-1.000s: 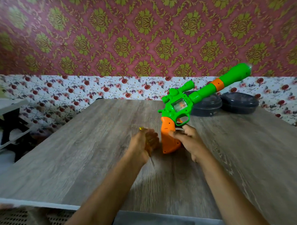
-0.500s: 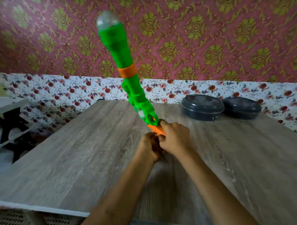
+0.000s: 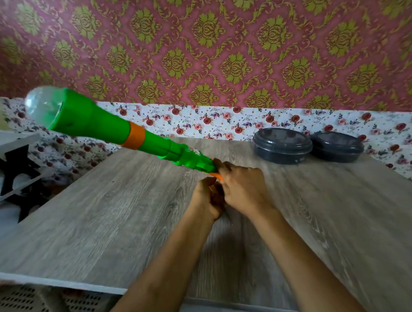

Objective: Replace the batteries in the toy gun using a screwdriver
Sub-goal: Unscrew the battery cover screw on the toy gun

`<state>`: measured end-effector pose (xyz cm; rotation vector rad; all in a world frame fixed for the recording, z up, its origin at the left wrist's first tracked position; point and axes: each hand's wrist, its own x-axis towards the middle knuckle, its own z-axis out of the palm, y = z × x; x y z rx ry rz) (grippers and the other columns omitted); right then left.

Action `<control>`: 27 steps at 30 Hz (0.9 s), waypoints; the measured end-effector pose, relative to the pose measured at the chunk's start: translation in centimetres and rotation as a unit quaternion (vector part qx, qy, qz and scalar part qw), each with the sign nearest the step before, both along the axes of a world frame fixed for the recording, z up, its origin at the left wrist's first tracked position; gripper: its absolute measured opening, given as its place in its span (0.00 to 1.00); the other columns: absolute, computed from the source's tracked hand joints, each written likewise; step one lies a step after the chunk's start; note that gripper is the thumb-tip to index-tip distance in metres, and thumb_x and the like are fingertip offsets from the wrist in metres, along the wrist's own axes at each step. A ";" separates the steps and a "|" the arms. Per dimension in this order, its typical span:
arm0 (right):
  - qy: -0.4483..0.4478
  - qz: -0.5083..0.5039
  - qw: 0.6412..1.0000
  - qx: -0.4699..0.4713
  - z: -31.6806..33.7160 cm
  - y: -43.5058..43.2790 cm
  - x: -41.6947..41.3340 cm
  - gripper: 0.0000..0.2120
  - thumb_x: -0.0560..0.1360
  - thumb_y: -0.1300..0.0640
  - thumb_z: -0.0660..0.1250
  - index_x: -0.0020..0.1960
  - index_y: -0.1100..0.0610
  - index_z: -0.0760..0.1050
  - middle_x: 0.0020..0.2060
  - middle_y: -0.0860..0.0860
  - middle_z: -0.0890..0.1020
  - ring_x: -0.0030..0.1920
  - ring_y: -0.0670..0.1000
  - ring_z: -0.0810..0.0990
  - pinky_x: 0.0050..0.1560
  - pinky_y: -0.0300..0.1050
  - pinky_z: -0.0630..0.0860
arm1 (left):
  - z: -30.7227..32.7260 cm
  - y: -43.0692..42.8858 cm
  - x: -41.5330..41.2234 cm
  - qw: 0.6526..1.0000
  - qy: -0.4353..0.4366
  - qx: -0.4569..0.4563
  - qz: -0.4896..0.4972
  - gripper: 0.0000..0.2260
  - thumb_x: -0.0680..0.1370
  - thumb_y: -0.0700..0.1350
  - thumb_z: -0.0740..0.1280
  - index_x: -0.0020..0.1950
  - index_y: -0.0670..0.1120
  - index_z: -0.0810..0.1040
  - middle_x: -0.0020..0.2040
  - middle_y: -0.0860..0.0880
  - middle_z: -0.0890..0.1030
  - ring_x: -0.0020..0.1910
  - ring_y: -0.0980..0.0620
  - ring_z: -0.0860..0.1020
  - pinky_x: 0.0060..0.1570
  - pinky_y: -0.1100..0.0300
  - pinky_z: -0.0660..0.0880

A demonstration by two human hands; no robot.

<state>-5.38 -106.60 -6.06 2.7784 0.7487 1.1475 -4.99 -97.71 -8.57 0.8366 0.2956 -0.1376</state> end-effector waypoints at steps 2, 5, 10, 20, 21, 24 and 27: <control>-0.004 0.002 1.000 0.020 0.1 0.0 -0.2 0.29 0.57 0.57 0.76 0.58 0.55 0.78 0.34 0.49 0.82 0.27 0.51 0.80 0.25 0.36 0.60 | 0.0 0.2 0.0 1.000 0.004 -0.013 -0.002 0.14 0.80 0.42 0.52 0.40 0.41 0.73 0.27 0.46 0.78 0.25 0.50 0.78 0.26 0.65 0.74; 0.014 0.027 0.999 0.044 0.2 0.2 -0.5 0.28 0.66 0.59 0.71 0.66 0.54 0.72 0.42 0.51 0.83 0.36 0.55 0.82 0.30 0.41 0.70 | -0.2 0.3 0.5 1.000 0.011 -0.022 0.005 0.15 0.80 0.42 0.51 0.38 0.42 0.72 0.24 0.47 0.77 0.22 0.51 0.77 0.26 0.65 0.72; 0.091 0.003 0.990 0.105 0.3 -0.3 -0.8 0.20 0.75 0.54 0.61 0.67 0.50 0.68 0.55 0.53 0.81 0.52 0.58 0.80 0.47 0.47 0.73 | -0.2 0.4 0.6 0.999 0.034 0.009 0.019 0.14 0.80 0.39 0.51 0.37 0.40 0.70 0.21 0.46 0.77 0.19 0.52 0.76 0.29 0.60 0.73; 0.201 0.036 0.913 0.354 -0.9 -2.3 0.9 0.12 0.67 0.52 0.67 0.46 0.58 0.77 0.45 0.58 0.84 0.50 0.59 0.82 0.47 0.52 0.78 | 1.1 3.8 1.4 0.910 0.012 0.405 -0.090 0.06 0.74 0.33 0.68 0.38 0.36 0.76 0.21 0.47 0.78 0.21 0.54 0.77 0.31 0.61 0.79; 0.222 0.051 0.899 0.375 -1.1 -2.2 1.1 0.11 0.67 0.53 0.67 0.45 0.59 0.78 0.44 0.58 0.84 0.49 0.59 0.82 0.47 0.54 0.78 | 1.6 4.9 1.5 0.858 -0.003 0.503 -0.102 0.04 0.72 0.34 0.71 0.39 0.35 0.78 0.23 0.46 0.79 0.23 0.54 0.78 0.32 0.62 0.78; 0.296 0.093 0.843 0.440 -1.6 -1.5 1.6 0.10 0.68 0.57 0.71 0.47 0.61 0.80 0.44 0.57 0.85 0.47 0.55 0.82 0.51 0.56 0.78 | 3.3 7.4 1.8 0.634 -0.028 0.760 -0.143 0.12 0.71 0.42 0.73 0.50 0.34 0.82 0.35 0.40 0.80 0.33 0.47 0.79 0.29 0.65 0.68; 0.351 0.116 0.799 0.474 -2.1 -0.3 1.9 0.11 0.69 0.58 0.72 0.50 0.60 0.81 0.46 0.57 0.85 0.46 0.51 0.81 0.54 0.54 0.76 | 4.3 8.9 1.9 0.544 -0.009 0.823 -0.162 0.12 0.71 0.44 0.73 0.49 0.38 0.83 0.24 0.48 0.76 0.24 0.56 0.71 0.22 0.69 0.65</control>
